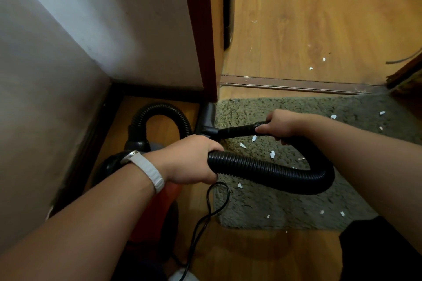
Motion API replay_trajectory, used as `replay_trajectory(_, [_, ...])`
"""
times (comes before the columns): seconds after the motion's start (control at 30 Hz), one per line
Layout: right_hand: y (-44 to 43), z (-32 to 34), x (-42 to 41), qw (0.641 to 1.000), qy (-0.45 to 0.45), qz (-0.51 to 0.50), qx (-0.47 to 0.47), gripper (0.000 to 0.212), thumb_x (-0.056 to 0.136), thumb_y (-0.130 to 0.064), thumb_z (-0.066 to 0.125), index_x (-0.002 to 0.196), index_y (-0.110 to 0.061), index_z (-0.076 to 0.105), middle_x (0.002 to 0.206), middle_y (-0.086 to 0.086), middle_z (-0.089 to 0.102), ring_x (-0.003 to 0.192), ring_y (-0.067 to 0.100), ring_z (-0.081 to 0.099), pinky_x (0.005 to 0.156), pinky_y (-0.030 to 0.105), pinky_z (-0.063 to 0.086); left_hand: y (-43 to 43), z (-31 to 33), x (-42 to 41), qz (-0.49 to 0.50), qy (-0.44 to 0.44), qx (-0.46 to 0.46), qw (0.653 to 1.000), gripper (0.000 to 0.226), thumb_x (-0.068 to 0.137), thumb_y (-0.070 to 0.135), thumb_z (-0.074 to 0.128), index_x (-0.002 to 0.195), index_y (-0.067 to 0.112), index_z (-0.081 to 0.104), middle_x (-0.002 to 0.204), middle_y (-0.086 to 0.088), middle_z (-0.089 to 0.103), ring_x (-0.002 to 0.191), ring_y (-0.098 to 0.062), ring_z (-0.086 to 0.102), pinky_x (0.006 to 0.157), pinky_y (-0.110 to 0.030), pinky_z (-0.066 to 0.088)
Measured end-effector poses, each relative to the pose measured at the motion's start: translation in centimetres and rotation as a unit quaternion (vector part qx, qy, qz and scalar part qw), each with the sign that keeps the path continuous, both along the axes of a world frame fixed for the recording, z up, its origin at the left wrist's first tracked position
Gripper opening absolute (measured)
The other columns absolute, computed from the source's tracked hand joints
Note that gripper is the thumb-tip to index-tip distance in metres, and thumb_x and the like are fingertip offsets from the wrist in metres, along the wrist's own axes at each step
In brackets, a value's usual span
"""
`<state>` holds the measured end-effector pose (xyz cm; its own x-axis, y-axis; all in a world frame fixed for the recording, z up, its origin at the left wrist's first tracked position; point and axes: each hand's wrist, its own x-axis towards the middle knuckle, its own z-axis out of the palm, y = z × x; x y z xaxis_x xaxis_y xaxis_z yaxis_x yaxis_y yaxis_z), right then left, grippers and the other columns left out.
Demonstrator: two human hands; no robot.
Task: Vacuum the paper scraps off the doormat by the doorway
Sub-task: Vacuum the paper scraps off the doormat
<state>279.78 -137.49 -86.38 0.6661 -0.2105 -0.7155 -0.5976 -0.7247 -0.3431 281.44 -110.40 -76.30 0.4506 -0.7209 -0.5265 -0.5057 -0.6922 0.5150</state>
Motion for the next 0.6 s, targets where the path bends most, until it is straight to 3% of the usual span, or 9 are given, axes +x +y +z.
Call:
replay_trajectory(0.27, [-1.5, 1.1, -1.6, 1.0, 0.004, 0.002, 0.001, 0.049, 0.093, -0.047, 0.063, 0.1, 0.002, 0.068, 0.065, 0.008, 0.063, 0.048, 0.022, 0.062, 0.05, 0.028, 0.051, -0.7, 0.1, -0.2, 0.001, 0.004, -0.009, 1.0, 0.017, 0.066, 0.017, 0.076, 0.079, 0.02, 0.066, 0.078, -0.002, 0.069, 0.072, -0.017, 0.067, 0.069, -0.046, 0.057])
replay_trajectory(0.6, [-4.2, 2.6, -4.8, 0.999, -0.003, -0.051, -0.004, 0.047, 0.094, -0.044, 0.063, 0.1, 0.002, 0.069, 0.066, 0.01, 0.063, 0.048, 0.023, 0.061, 0.048, 0.027, 0.051, -2.4, 0.4, -1.6, -0.025, -0.032, -0.007, 0.999, 0.018, 0.068, 0.018, 0.076, 0.077, 0.024, 0.062, 0.076, 0.005, 0.066, 0.071, -0.009, 0.064, 0.067, -0.035, 0.056])
